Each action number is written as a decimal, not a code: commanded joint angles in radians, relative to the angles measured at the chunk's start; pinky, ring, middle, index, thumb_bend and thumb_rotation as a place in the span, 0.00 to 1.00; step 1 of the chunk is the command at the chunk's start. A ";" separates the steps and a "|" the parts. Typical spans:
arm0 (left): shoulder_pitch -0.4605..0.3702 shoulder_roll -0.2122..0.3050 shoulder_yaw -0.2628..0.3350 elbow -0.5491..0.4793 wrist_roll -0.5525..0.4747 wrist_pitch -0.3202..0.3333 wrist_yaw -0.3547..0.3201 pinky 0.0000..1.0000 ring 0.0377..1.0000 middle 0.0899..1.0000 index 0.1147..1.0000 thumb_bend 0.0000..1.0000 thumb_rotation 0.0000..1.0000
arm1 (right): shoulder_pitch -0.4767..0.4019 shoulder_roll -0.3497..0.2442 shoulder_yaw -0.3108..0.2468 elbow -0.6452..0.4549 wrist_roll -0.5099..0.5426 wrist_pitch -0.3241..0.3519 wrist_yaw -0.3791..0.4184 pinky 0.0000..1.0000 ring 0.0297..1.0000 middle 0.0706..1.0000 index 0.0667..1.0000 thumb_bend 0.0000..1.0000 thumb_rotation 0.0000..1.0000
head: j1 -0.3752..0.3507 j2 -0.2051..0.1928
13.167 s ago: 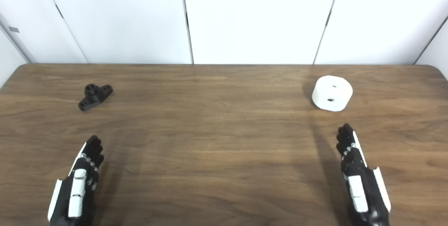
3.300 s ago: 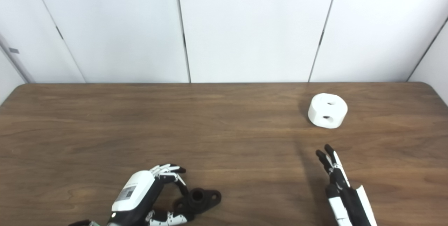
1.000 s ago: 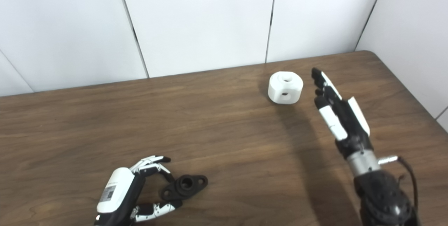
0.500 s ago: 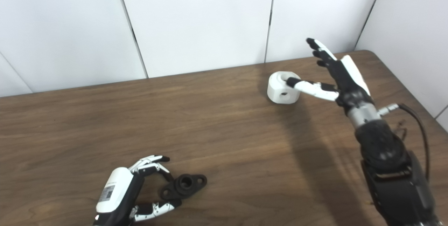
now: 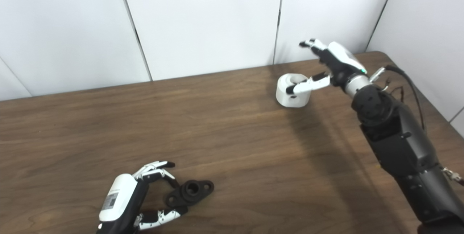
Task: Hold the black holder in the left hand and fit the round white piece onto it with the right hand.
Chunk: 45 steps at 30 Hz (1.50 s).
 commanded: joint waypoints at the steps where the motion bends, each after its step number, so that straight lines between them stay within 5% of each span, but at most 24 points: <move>1: 0.032 0.008 -0.015 0.038 0.016 0.056 -0.057 0.73 0.82 0.77 0.42 0.51 0.04 | -0.074 -0.050 -0.002 0.000 -0.025 0.008 0.013 0.87 1.00 1.00 0.93 1.00 0.36 | 0.003 0.001; 12: 0.034 0.004 -0.015 0.030 0.019 0.062 -0.061 0.74 0.82 0.77 0.42 0.51 0.04 | -0.158 -0.091 0.057 0.040 -0.162 0.022 0.212 0.98 1.00 1.00 0.91 1.00 0.34 | 0.005 0.002; 22: 0.036 -0.002 -0.012 0.027 0.016 0.064 -0.058 0.74 0.83 0.77 0.42 0.51 0.04 | -0.199 -0.093 0.081 0.072 -0.229 0.022 0.291 1.00 1.00 1.00 0.90 1.00 0.31 | 0.009 0.004; 45: 0.036 -0.006 -0.011 0.020 0.019 0.070 -0.060 0.74 0.83 0.77 0.42 0.51 0.04 | -0.292 -0.063 0.201 0.257 -0.297 -0.024 0.238 1.00 1.00 1.00 0.89 1.00 0.38 | 0.008 0.009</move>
